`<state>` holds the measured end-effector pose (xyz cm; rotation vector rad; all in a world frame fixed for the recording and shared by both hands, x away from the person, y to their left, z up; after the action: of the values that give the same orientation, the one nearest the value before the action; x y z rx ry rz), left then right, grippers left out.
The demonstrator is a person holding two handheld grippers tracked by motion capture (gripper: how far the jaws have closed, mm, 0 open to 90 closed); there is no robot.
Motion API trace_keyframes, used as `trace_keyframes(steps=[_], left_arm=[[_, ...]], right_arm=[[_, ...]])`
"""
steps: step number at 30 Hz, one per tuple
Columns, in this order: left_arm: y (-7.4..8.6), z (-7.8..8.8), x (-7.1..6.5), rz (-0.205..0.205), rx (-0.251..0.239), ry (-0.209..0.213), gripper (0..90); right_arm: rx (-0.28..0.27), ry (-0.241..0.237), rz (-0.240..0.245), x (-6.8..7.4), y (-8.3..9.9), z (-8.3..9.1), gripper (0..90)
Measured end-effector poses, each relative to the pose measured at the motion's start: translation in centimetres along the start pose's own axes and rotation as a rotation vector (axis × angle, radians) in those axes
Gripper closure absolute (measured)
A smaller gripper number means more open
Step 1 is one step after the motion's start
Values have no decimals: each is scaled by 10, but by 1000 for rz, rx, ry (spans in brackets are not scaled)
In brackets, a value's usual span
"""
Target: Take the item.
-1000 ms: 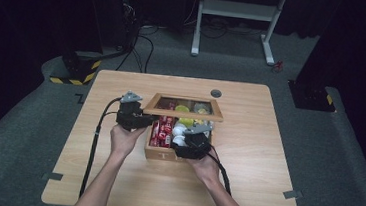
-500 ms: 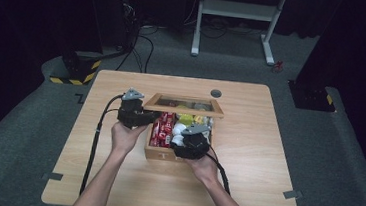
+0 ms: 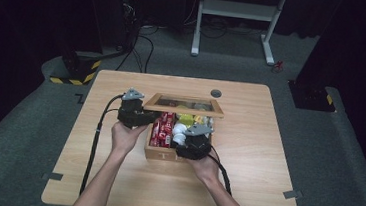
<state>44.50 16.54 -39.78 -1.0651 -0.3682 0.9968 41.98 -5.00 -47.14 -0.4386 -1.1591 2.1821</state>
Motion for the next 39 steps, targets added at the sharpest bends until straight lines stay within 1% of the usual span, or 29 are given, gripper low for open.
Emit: trace_keyframes(steps=[4,13,21,24,26,39], left_arm=[[0,0,0,-1,0,1,581],[0,0,1,-5,0,4,581],[0,0,1,-5,-1,7,582],[0,-1,1,-6,-2,8,583],[0,-1,1,1,-4,9,583],[0,-2,1,4,-8,14,586]], right_arm=[[-11,1,-7,-1,-1,3,429],[-34,9,-26,-10,-4,15,429],[-43,24,-24,-13,-3,24,430],[-45,22,-30,-15,-3,26,430],[-46,23,-30,-15,-3,26,430],[-71,19,-31,-15,-4,37,430]])
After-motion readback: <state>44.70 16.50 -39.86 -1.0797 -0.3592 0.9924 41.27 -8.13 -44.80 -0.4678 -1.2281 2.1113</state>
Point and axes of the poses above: each handheld gripper's, and its own axes: z roughly backward along the jaws, y roughly out of its underside, x roughly to its left, the point moved 2 cm from there along -z, roughly forward along the jaws, and after that the axes turned 3 degrees about -x, right-handed, at the moved point
